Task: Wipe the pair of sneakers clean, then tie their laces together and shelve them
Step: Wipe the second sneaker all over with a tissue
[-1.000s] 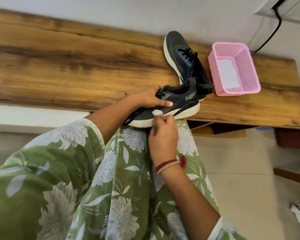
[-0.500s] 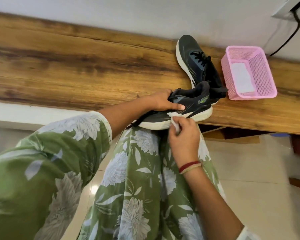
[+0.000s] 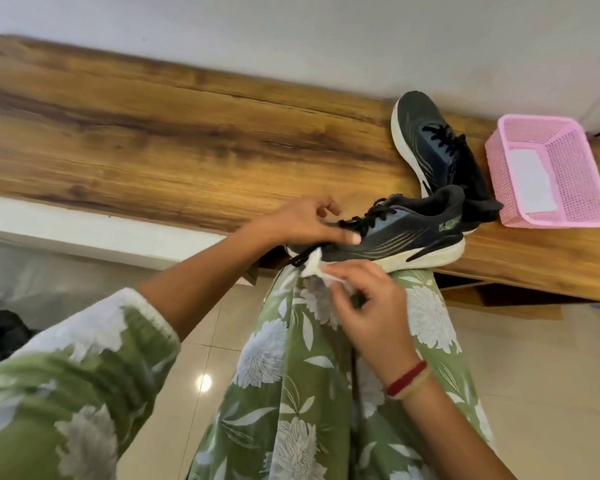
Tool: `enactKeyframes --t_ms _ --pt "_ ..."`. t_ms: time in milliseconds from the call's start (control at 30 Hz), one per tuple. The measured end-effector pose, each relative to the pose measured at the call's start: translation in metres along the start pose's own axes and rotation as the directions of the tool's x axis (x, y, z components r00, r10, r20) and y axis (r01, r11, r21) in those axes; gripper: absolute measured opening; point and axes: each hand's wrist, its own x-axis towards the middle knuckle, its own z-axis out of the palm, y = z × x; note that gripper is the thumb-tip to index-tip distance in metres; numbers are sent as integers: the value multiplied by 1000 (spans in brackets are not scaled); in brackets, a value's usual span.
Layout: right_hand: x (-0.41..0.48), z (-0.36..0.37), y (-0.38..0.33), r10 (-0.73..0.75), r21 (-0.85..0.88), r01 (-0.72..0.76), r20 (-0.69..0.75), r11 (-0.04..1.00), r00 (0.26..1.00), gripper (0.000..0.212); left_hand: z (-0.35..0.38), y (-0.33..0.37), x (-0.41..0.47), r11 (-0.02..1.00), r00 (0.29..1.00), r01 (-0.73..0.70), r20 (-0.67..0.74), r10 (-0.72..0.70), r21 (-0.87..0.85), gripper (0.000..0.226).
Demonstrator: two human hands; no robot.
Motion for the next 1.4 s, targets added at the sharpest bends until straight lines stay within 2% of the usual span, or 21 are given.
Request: enactKeyframes --t_ms 67,167,233,333,400,467,500,567,667,767,867,933,1033,1200,1300,1400 --pt "3 -14 8 123 89 -115 -90 989 988 23 5 -11 -11 989 998 -68 2 68 128 62" --pt "10 -26 25 229 100 -214 -173 972 958 26 1 -17 -20 977 981 -191 -10 193 91 35" --pt "12 -30 32 257 101 -243 -157 965 954 27 -8 -19 -21 965 973 -227 -11 230 132 14" --pt "14 -31 31 232 85 -223 -112 971 966 30 -29 -27 -18 952 969 -206 -86 230 225 6" --pt "19 -26 23 156 2 -156 -88 988 984 29 -46 -39 -15 968 963 -159 -186 195 192 11" --pt "29 -15 12 67 -116 -69 -21 991 998 26 -54 -51 -11 996 956 -80 -279 87 36 17" --pt "34 -7 6 19 -176 -12 38 984 999 24 -53 -54 -12 994 963 -44 -271 15 -101 16" --pt "44 13 -2 -120 -314 172 178 934 977 24 -42 -56 -13 938 988 28 -133 -78 -346 14" --pt "53 37 -5 -290 -484 436 347 759 892 21 -23 -63 -15 907 985 172 58 -162 -385 12" --pt "52 40 1 -343 -541 542 430 643 835 23 -12 -64 -14 848 982 189 77 -174 -496 13" --pt "37 21 13 -347 -486 652 577 582 740 22 -8 -58 -15 860 990 139 44 -134 -491 24" --pt "26 -1 24 -322 -482 691 640 539 698 27 -10 -55 -16 875 994 106 52 -92 -472 21" --pt "21 -29 40 -326 -488 719 663 495 674 26 -13 -53 -15 886 995 94 82 -64 -455 17" --pt "40 -3 12 -466 -403 756 609 516 642 19 -14 -56 -16 836 992 109 117 -55 -538 17" --pt "53 21 6 -447 -392 744 615 541 649 16 -13 -61 -16 812 993 100 103 -50 -575 21" --pt "48 8 20 -395 -382 751 673 539 625 12 -12 -66 -16 810 993 72 116 -5 -582 19"
